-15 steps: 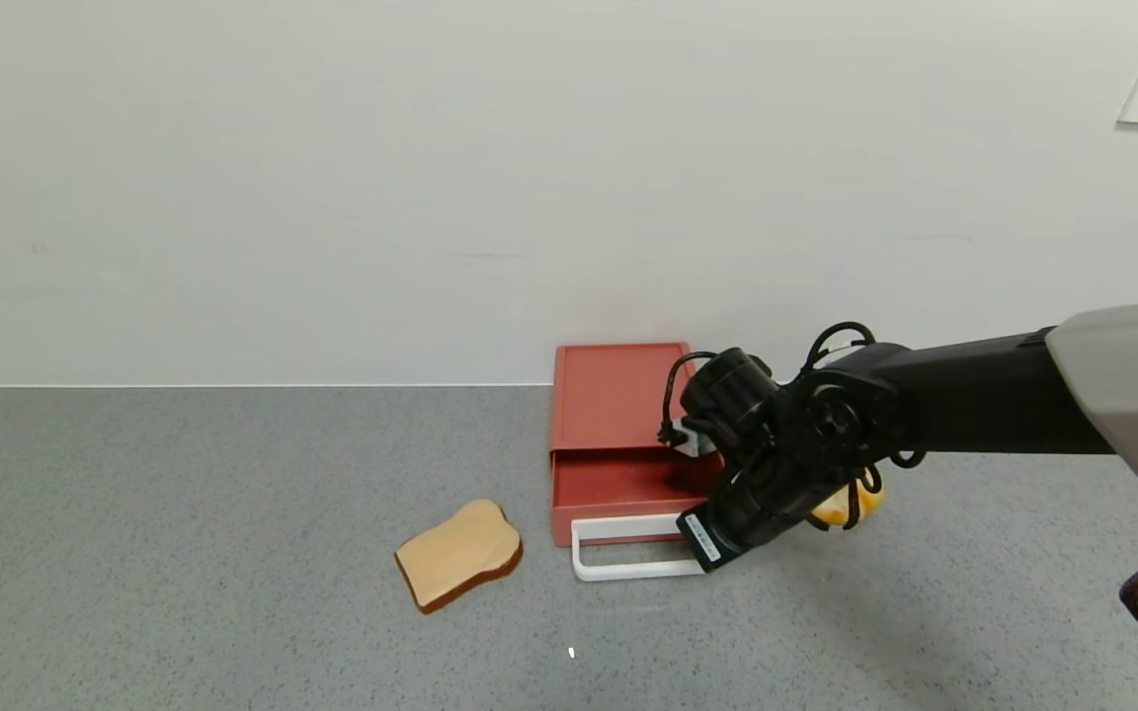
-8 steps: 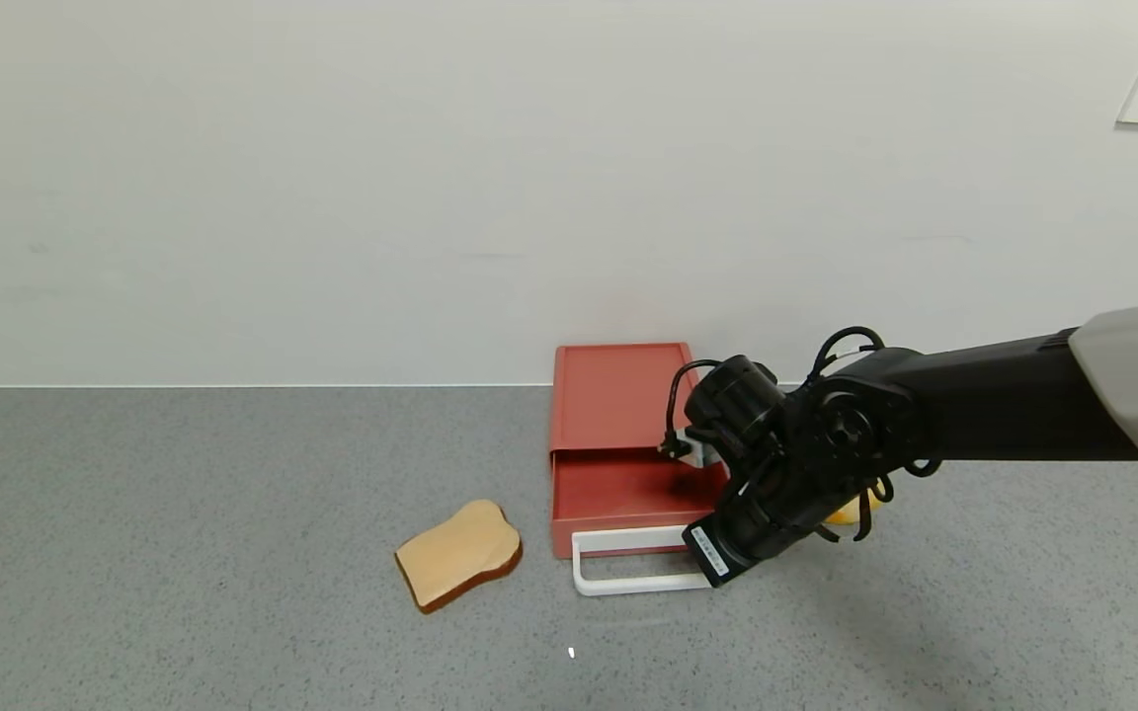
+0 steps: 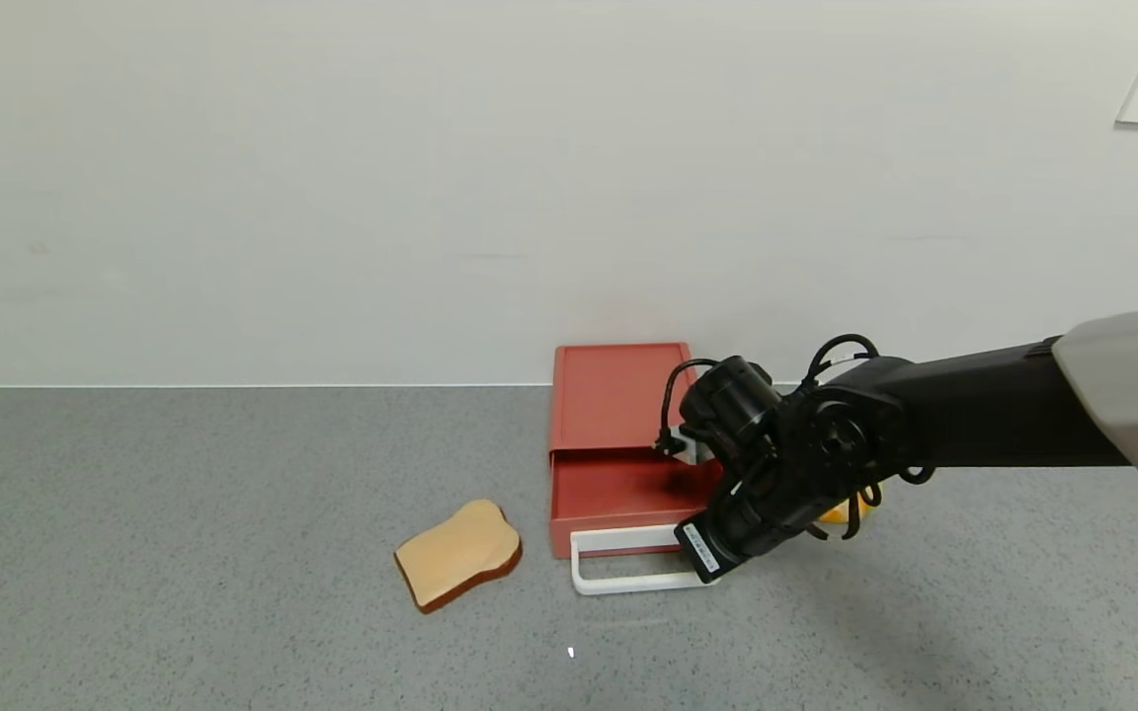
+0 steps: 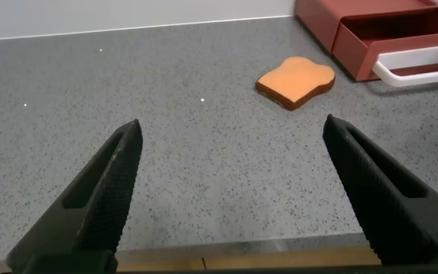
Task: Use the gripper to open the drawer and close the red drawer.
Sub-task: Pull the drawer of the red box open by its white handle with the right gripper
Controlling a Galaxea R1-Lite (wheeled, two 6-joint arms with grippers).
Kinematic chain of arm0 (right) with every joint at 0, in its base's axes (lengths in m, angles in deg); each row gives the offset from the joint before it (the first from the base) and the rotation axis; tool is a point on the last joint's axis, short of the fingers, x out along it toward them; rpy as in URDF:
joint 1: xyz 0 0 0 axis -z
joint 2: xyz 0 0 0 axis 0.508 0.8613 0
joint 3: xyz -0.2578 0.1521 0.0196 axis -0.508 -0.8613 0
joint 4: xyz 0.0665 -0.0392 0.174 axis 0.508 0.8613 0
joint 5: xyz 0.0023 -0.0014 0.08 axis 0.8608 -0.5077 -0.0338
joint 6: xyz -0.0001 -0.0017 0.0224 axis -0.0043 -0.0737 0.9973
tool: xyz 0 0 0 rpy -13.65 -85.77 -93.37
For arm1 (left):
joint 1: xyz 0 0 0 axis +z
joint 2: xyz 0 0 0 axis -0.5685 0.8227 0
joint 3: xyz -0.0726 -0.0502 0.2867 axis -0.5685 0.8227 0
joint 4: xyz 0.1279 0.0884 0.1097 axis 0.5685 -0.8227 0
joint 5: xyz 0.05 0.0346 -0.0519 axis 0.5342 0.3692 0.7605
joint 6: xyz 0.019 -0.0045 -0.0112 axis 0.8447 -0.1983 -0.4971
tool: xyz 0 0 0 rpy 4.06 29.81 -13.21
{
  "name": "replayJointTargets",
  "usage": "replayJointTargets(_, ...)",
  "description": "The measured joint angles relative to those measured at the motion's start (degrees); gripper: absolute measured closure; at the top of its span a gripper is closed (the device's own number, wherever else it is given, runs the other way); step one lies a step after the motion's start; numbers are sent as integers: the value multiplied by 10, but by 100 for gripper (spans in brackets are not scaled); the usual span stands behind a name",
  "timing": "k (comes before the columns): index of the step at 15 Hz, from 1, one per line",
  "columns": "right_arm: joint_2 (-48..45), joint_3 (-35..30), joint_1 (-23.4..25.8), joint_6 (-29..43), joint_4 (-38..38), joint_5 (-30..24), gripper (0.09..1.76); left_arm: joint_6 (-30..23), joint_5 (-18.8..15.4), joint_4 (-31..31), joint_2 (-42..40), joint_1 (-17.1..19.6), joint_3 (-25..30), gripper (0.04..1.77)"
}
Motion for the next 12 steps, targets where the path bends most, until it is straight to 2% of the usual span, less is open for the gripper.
replayJointTargets(12, 0, -23, -20, 2, 12, -4, 173, 0, 0, 0, 0, 0, 0, 9)
